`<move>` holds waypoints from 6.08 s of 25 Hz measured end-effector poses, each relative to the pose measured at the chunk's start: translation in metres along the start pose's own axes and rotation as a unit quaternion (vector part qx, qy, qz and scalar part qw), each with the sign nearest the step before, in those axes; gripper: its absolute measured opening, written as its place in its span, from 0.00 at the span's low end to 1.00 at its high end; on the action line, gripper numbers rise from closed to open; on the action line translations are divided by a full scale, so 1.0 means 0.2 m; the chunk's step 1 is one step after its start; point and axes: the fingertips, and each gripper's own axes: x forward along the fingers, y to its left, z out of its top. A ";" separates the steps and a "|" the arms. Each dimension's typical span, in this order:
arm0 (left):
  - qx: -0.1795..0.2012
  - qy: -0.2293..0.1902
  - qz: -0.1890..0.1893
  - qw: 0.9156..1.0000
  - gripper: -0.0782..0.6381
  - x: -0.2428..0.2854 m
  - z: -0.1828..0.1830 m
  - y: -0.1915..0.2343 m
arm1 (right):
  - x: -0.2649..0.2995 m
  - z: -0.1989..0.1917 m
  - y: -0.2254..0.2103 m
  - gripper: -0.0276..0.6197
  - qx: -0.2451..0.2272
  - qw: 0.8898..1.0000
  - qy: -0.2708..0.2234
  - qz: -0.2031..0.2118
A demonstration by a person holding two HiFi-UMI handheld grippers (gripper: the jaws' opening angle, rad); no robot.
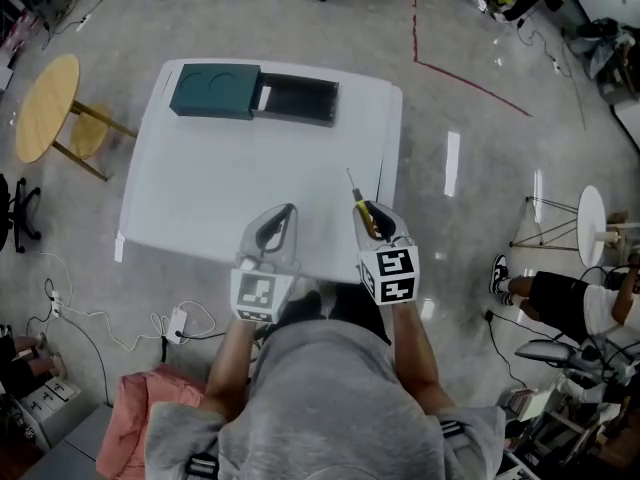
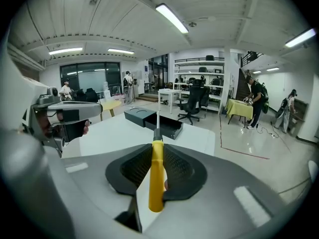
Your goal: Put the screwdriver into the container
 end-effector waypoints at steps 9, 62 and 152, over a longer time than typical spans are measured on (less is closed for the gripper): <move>0.017 -0.024 0.016 0.999 0.13 -0.02 0.13 -0.04 | -0.10 0.13 -0.05 0.16 -0.020 0.999 -0.040 0.001; -0.051 0.019 0.305 0.951 0.12 0.82 -0.16 0.83 | 1.62 0.55 -0.03 0.16 -0.271 0.916 0.042 0.292; 0.075 -0.050 0.059 0.994 0.12 0.25 0.38 -0.19 | -0.19 0.51 -0.48 0.08 -0.005 0.978 -0.211 0.003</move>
